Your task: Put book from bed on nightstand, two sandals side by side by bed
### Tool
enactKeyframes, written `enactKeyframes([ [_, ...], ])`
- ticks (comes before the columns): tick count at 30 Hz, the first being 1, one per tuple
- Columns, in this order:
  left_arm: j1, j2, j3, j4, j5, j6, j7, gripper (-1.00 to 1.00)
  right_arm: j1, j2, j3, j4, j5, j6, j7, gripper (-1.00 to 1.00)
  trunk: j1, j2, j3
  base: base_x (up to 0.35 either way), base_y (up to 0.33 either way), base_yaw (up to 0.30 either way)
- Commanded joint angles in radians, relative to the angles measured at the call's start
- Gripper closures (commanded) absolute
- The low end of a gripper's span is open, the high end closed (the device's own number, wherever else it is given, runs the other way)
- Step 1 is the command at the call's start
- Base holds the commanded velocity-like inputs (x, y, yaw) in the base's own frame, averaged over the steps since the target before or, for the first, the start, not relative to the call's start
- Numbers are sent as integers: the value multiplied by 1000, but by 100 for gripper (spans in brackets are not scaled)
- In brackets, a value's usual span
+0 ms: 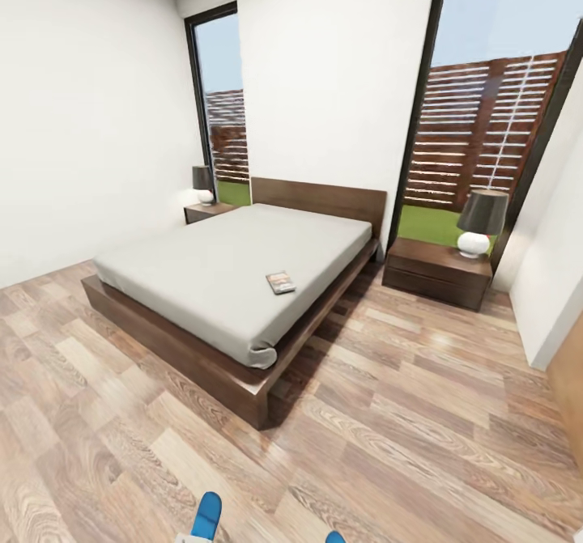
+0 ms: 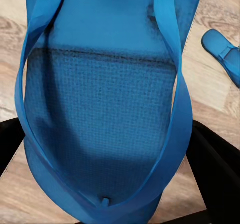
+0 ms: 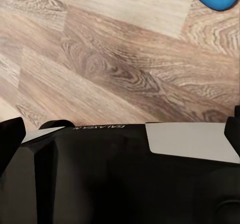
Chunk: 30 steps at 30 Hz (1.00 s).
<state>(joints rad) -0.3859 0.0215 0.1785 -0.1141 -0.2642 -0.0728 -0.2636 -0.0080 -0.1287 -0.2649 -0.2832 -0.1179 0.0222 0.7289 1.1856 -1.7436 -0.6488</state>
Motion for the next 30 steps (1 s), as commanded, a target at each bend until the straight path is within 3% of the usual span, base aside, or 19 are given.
enactKeyframes([
  [1,-1,0,9,1,-10,-4,-3,100,-1,0,-1,1,-6,2,4,-100,0,0,-1,93,0,3],
  [16,-1,0,9,1,-10,-4,-3,100,-1,0,-1,1,-5,2,4,-100,0,0,-1,103,-81,14],
  [30,-1,0,9,1,-10,-4,-4,100,0,0,-1,1,-5,2,4,-100,0,0,-1,14,-12,266],
])
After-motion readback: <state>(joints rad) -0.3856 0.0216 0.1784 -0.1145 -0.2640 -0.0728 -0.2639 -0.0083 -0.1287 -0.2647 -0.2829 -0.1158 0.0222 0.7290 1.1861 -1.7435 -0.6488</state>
